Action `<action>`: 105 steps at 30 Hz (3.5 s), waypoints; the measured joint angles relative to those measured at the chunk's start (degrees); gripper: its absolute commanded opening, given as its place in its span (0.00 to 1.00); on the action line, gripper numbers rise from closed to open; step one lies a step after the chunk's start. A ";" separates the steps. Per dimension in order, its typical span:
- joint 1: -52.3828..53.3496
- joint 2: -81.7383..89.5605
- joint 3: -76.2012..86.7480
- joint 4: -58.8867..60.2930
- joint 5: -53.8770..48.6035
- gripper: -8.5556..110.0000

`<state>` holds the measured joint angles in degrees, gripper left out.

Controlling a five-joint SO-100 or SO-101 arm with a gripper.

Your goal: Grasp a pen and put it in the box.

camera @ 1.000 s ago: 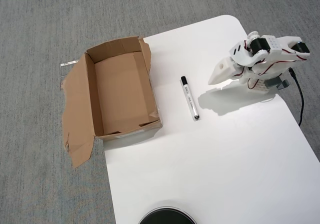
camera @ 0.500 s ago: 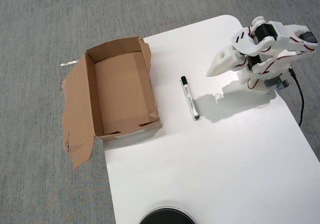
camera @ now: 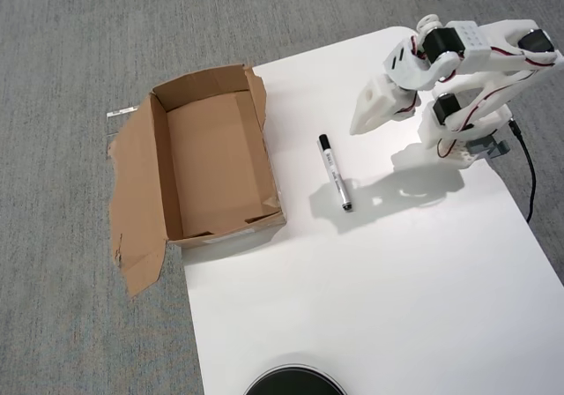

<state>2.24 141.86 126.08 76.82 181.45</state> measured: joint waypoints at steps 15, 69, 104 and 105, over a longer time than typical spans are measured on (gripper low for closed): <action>-3.43 -10.02 -2.90 0.00 0.00 0.09; -3.25 -34.63 -8.61 -4.22 0.00 0.24; -2.81 -50.71 -8.88 -19.69 0.00 0.24; -2.81 -50.71 -8.88 -19.51 0.00 0.24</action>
<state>-0.57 91.14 117.20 57.30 181.45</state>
